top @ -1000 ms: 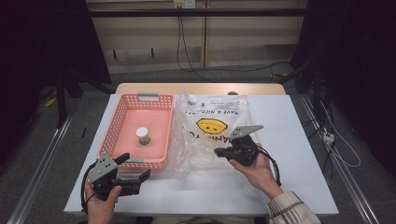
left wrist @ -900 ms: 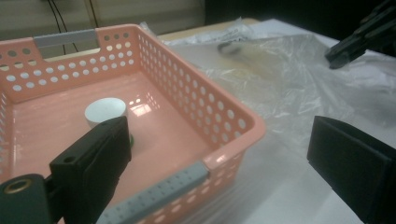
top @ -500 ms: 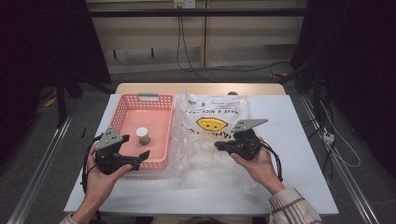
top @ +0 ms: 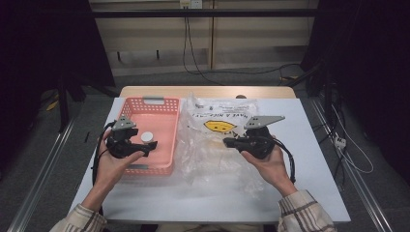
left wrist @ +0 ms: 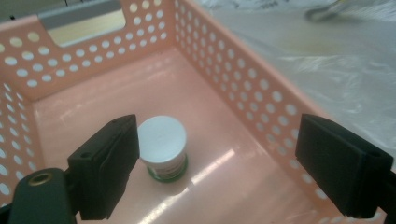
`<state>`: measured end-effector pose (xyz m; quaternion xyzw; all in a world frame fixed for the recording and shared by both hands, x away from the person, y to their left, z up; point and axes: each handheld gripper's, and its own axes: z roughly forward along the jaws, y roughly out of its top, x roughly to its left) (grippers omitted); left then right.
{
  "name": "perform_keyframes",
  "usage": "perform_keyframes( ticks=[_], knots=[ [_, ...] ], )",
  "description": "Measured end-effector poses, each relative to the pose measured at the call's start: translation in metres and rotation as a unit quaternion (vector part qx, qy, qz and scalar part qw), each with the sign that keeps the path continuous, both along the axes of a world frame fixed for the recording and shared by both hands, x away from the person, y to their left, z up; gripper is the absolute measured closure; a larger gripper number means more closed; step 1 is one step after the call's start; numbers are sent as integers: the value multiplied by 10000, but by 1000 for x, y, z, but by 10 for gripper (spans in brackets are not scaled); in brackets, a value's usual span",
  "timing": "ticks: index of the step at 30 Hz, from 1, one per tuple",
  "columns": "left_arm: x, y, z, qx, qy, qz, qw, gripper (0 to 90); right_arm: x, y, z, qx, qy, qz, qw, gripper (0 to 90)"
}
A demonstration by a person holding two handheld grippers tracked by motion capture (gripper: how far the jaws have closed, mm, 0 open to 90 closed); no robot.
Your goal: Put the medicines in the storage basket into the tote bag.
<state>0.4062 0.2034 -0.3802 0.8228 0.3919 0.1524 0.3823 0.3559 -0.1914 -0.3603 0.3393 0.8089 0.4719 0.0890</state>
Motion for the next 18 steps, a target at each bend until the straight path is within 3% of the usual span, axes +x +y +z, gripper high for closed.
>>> perform_keyframes(
  ticks=[2,4,6,7,8,10,12,14,18],
  knots=[
    [8,2,-4,95,59,123,9999,168,1,1,-3,-11,31,13,10000,900],
    [18,2,-8,116,283,161,9994,173,2,1,-5,-28,61,23,10000,900],
    [27,1,-8,309,345,202,9987,227,2,2,-6,-44,83,40,9999,900],
    [30,0,-8,290,283,232,9989,234,2,2,-6,-38,83,45,9999,900],
    [33,-1,-7,314,360,239,9986,234,2,2,-6,-38,83,45,9999,900],
    [40,-5,-7,564,584,153,9966,233,2,2,-7,-34,92,44,9999,900],
    [46,-9,-9,775,562,124,9953,251,2,2,-7,-31,107,49,9999,900],
    [51,-11,-12,748,717,111,9946,281,2,2,-8,-33,121,49,9999,900],
    [56,-14,-18,957,865,82,9916,309,2,2,-9,-42,152,64,9999,900]
  ],
)
